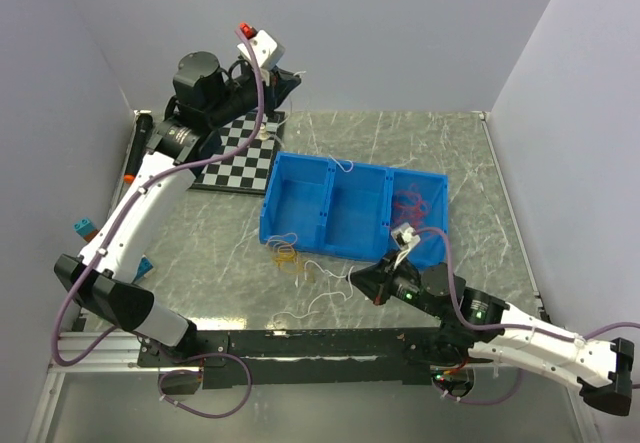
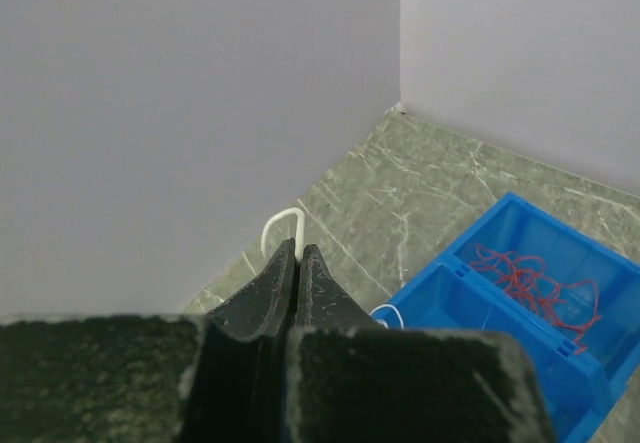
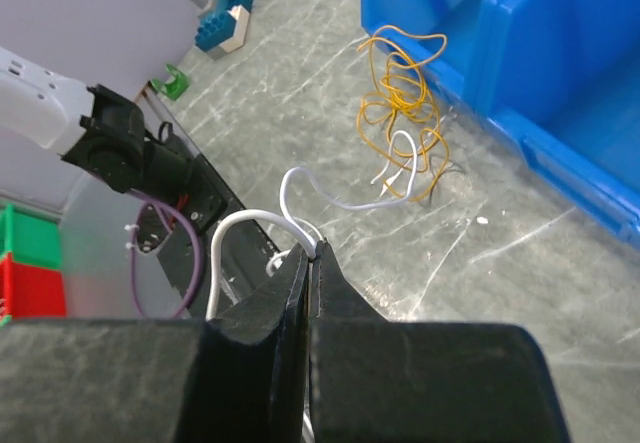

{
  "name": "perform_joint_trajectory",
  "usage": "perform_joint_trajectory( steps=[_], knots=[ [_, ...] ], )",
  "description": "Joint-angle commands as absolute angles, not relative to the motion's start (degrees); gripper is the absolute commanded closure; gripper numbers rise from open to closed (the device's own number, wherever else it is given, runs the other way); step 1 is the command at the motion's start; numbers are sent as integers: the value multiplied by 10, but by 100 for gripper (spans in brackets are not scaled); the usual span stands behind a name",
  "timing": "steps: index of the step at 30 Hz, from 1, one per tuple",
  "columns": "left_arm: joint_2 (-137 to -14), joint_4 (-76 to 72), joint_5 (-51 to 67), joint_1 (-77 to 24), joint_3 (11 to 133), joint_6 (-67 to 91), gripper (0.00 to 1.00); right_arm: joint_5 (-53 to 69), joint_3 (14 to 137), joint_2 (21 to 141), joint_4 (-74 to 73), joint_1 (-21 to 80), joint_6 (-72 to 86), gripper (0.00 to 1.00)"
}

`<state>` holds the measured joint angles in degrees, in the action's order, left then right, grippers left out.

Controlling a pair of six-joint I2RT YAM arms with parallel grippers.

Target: Untangle the cables

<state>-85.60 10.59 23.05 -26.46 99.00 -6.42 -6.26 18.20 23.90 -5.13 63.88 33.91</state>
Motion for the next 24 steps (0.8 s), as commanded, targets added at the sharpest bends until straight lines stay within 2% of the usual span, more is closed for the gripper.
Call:
perform_joint_trajectory(
  steps=[1,11,17,24],
  knots=[
    [-846,76,231,-272,1033,-64,99,-64,172,229,-86,644,366,100],
    [-878,101,261,-330,1112,-61,99,-130,132,236,-100,700,415,100],
    [-889,118,256,-398,1111,-91,99,-157,121,243,-76,726,427,100],
    [-911,116,248,-418,1123,-91,99,-157,118,278,-44,737,430,100]
  ],
)
